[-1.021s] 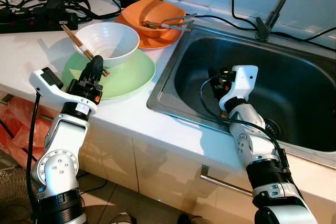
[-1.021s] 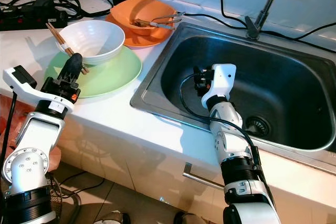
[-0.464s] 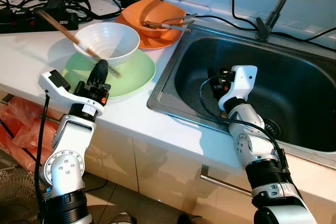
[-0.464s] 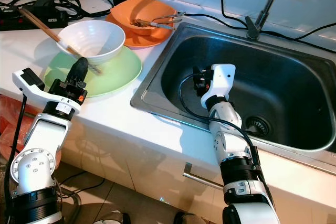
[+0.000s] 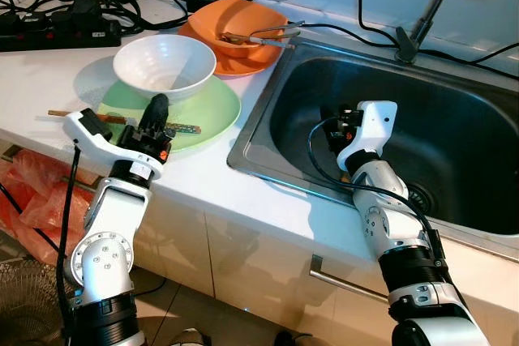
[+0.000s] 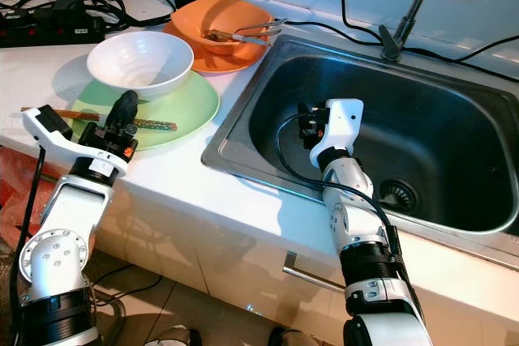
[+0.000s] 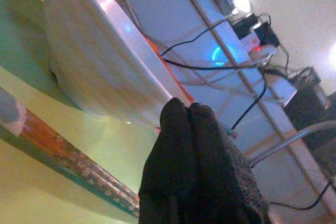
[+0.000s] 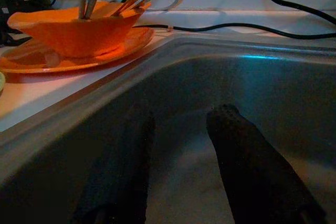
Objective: Kitchen organization
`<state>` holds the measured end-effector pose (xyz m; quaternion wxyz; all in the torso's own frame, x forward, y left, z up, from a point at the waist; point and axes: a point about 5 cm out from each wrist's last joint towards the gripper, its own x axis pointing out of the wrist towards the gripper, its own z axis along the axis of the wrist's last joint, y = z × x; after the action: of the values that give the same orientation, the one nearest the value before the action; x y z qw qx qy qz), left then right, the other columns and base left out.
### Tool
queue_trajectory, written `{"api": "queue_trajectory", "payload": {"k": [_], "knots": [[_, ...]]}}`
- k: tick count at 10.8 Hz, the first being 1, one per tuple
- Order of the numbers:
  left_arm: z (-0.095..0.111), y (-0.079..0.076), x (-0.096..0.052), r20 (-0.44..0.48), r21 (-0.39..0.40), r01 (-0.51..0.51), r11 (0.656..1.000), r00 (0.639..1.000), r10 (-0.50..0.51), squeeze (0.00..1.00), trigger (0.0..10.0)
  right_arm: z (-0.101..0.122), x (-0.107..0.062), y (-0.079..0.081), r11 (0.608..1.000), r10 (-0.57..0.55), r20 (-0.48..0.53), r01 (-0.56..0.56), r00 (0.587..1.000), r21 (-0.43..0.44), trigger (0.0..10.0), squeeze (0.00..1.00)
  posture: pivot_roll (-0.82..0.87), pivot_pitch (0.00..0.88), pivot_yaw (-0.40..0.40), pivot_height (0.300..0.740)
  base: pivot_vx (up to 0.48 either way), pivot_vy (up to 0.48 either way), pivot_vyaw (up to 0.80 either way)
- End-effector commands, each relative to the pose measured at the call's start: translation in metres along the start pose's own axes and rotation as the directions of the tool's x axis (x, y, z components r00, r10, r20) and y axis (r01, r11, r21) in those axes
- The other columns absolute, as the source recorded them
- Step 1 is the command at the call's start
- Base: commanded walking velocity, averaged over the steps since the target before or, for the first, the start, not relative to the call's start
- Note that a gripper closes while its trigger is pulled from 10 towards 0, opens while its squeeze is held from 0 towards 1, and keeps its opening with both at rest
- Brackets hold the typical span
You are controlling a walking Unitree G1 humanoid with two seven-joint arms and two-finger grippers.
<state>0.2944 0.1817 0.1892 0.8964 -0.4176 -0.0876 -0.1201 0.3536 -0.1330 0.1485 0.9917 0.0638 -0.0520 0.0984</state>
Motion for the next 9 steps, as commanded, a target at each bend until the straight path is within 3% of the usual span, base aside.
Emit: {"api": "queue_trajectory", "payload": {"k": [1, 3, 5, 6, 8, 9], "knots": [[-0.006, -0.004, 0.002, -0.042, 0.033, 0.020, 0.999, 0.999, -0.018, 0.00, 10.0, 0.000, -0.001, -0.002, 1.000, -0.009, -0.002, 0.008, 1.000, -0.004, 10.0, 0.00, 0.07, 0.102, -0.056, 0.740, 0.000, 0.000, 0.00], [-0.002, -0.020, 0.007, -0.056, 0.248, 0.084, 0.965, 0.996, -0.072, 0.00, 10.0, 0.000, -0.001, -0.002, 1.000, -0.008, -0.002, 0.008, 1.000, -0.004, 10.0, 0.00, 0.07, 0.102, -0.057, 0.740, 0.000, 0.000, 0.00], [0.026, -0.044, 0.017, 0.071, 0.362, 0.105, 0.926, 0.988, -0.140, 0.00, 10.0, 0.000, 0.000, -0.002, 1.000, -0.008, -0.004, 0.008, 1.000, -0.003, 10.0, 0.00, 0.08, 0.100, -0.060, 0.740, 0.000, 0.000, 0.00], [0.050, -0.059, 0.016, 0.163, 0.328, 0.153, 0.932, 0.963, -0.215, 1.00, 10.0, 0.000, 0.000, -0.002, 1.000, -0.008, -0.004, 0.008, 1.000, -0.002, 10.0, 0.00, 0.08, 0.099, -0.060, 0.740, 0.000, 0.000, 0.00], [0.066, -0.046, 0.010, 0.216, 0.342, 0.099, 0.934, 0.959, -0.181, 1.00, 10.0, -0.001, 0.000, -0.001, 1.000, -0.006, -0.005, 0.006, 1.000, 0.001, 10.0, 0.00, 0.08, 0.099, -0.060, 0.740, 0.000, 0.000, 0.00], [0.075, -0.028, 0.005, 0.238, 0.386, 0.010, 0.923, 0.965, -0.110, 1.00, 10.0, -0.001, 0.001, -0.001, 1.000, -0.005, -0.007, 0.005, 1.000, 0.002, 10.0, 0.00, 0.09, 0.098, -0.061, 0.740, 0.000, 0.000, 0.00]]}}
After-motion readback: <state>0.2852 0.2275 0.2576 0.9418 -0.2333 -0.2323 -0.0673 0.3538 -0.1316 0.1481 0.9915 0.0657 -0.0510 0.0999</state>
